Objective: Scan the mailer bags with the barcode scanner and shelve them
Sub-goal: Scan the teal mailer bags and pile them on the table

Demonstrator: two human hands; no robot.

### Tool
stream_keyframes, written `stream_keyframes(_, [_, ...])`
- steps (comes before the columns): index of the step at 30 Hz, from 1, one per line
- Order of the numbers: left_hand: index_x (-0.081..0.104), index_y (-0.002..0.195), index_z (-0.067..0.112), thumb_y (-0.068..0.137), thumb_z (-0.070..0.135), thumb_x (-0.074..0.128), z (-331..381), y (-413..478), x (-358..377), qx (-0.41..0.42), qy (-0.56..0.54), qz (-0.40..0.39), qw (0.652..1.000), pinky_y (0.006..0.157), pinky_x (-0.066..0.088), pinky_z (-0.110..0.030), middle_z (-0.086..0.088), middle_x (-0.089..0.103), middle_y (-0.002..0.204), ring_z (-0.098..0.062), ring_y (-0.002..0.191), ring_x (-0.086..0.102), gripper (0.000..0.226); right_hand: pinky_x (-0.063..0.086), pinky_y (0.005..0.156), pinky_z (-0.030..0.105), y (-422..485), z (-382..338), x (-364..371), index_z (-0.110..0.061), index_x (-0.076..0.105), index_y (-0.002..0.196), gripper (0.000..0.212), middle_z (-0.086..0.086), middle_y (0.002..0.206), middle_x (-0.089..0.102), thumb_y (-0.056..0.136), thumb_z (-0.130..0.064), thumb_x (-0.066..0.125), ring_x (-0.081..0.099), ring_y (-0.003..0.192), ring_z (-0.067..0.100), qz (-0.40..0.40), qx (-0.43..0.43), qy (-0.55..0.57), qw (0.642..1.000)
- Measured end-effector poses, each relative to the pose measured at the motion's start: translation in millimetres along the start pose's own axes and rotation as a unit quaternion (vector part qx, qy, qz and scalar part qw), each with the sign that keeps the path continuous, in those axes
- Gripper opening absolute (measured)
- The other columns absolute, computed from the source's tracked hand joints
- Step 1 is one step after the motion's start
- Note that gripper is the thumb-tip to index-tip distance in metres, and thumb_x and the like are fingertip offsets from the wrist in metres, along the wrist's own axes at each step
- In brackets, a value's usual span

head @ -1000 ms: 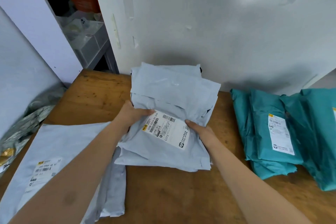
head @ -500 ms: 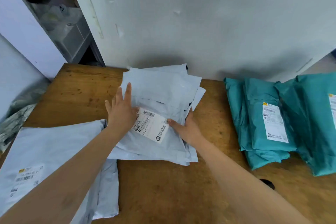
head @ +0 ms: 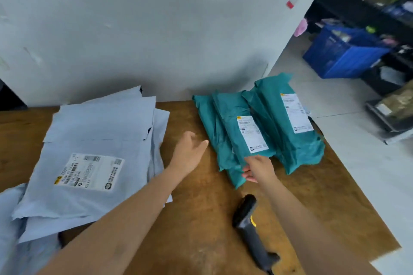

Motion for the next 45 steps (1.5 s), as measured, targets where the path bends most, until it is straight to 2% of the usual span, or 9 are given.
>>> stream_keyframes(3, [0.031, 0.138, 0.009, 0.072, 0.053, 0.073, -9, 17, 59, -0.144, -0.141, -0.049, 0.978, 0.105, 0.041, -0.037, -0.004, 0.048, 0.135, -0.024, 0.123, 0.05, 0.09, 0.045, 0.054, 0.029, 14, 8, -46, -0.009, 0.055, 0.073, 0.016, 0.007, 0.062, 0.055, 0.087, -0.017, 0.057, 0.055, 0.053, 0.025, 0.058, -0.038, -0.023, 0.997])
stream_keyframes(6, [0.047, 0.129, 0.01, 0.03, 0.069, 0.085, -22, 33, 100, -0.224, -0.263, -0.042, 0.937, 0.097, 0.05, -0.042, -0.003, 0.061, 0.127, -0.023, 0.109, 0.063, 0.122, 0.048, 0.084, 0.037, 32, 10, -82, -0.01, 0.059, 0.112, 0.031, 0.013, 0.101, 0.067, 0.09, -0.031, 0.056, 0.062, 0.097, 0.033, 0.117, -0.055, -0.089, 0.988])
stream_keyframes(11, [0.027, 0.138, 0.007, 0.048, 0.05, 0.089, -14, 46, 144, -0.255, -0.272, 0.02, 0.928, 0.103, 0.045, -0.042, -0.003, 0.05, 0.129, -0.024, 0.12, 0.053, 0.118, 0.028, 0.111, 0.037, 75, 8, -65, -0.012, 0.021, 0.152, 0.075, 0.011, 0.156, 0.03, 0.093, -0.048, 0.051, 0.032, 0.141, 0.03, -0.019, -0.024, -0.012, 0.999])
stream_keyframes(20, [0.062, 0.091, 0.015, 0.074, 0.012, 0.078, -29, 26, 142, -0.258, -0.319, 0.032, 0.911, 0.069, 0.054, -0.03, -0.005, 0.07, 0.096, -0.02, 0.084, 0.066, 0.023, 0.046, 0.081, 0.033, 104, 30, -48, -0.005, 0.056, 0.094, 0.04, 0.01, 0.107, 0.065, 0.078, -0.037, 0.074, 0.059, 0.091, 0.021, -0.111, 0.002, 0.046, 0.993])
stream_keyframes(24, [0.064, 0.113, 0.008, 0.079, 0.007, 0.071, -37, -5, 121, -0.242, -0.367, 0.014, 0.898, 0.075, 0.057, -0.036, -0.012, 0.071, 0.109, -0.028, 0.092, 0.07, 0.035, 0.049, 0.088, 0.037, 78, 38, -25, -0.006, 0.063, 0.099, 0.055, 0.01, 0.107, 0.073, 0.063, -0.042, 0.081, 0.067, 0.102, 0.027, -0.234, 0.025, 0.096, 0.967])
stream_keyframes(29, [0.065, 0.108, 0.008, 0.073, 0.002, 0.072, -25, -39, 76, -0.183, -0.397, 0.028, 0.899, 0.071, 0.06, -0.037, -0.013, 0.073, 0.105, -0.027, 0.083, 0.072, 0.036, 0.052, 0.095, 0.046, 29, 25, 5, -0.012, 0.063, 0.093, 0.028, 0.005, 0.104, 0.075, 0.075, -0.025, 0.079, 0.069, 0.098, 0.025, -0.309, -0.015, 0.117, 0.944])
stream_keyframes(33, [0.061, 0.118, 0.009, 0.058, 0.015, 0.081, -39, -92, 49, -0.175, -0.397, 0.009, 0.901, 0.089, 0.053, -0.048, -0.013, 0.071, 0.112, -0.035, 0.102, 0.067, 0.064, 0.054, 0.078, 0.041, -15, 37, 14, -0.015, 0.052, 0.089, 0.032, 0.007, 0.099, 0.071, 0.074, -0.022, 0.08, 0.067, 0.085, 0.021, -0.323, -0.023, 0.141, 0.935])
stream_keyframes(39, [0.059, 0.12, 0.01, 0.038, 0.02, 0.091, -68, -154, 26, -0.18, -0.393, -0.058, 0.9, 0.086, 0.054, -0.047, -0.015, 0.07, 0.114, -0.036, 0.102, 0.067, 0.089, 0.049, 0.1, 0.044, -85, 72, 60, -0.018, 0.056, 0.13, 0.091, 0.006, 0.119, 0.07, 0.049, -0.041, 0.091, 0.066, 0.11, 0.025, -0.421, 0.036, 0.148, 0.894])
stream_keyframes(45, [0.06, 0.117, 0.01, 0.047, 0.015, 0.085, -59, -146, 18, -0.172, -0.365, -0.095, 0.91, 0.079, 0.056, -0.039, -0.012, 0.072, 0.109, -0.032, 0.098, 0.069, 0.074, 0.055, 0.09, 0.046, -97, 71, 60, -0.013, 0.063, 0.122, 0.057, 0.013, 0.113, 0.072, 0.069, -0.026, 0.078, 0.068, 0.106, 0.032, -0.369, 0.053, 0.235, 0.898])
Point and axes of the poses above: each hand's wrist, its own y-axis towards the middle knuckle, its own x-axis out of the palm, z = x × y, the point moved 8 cm from there along y, towards the middle knuckle
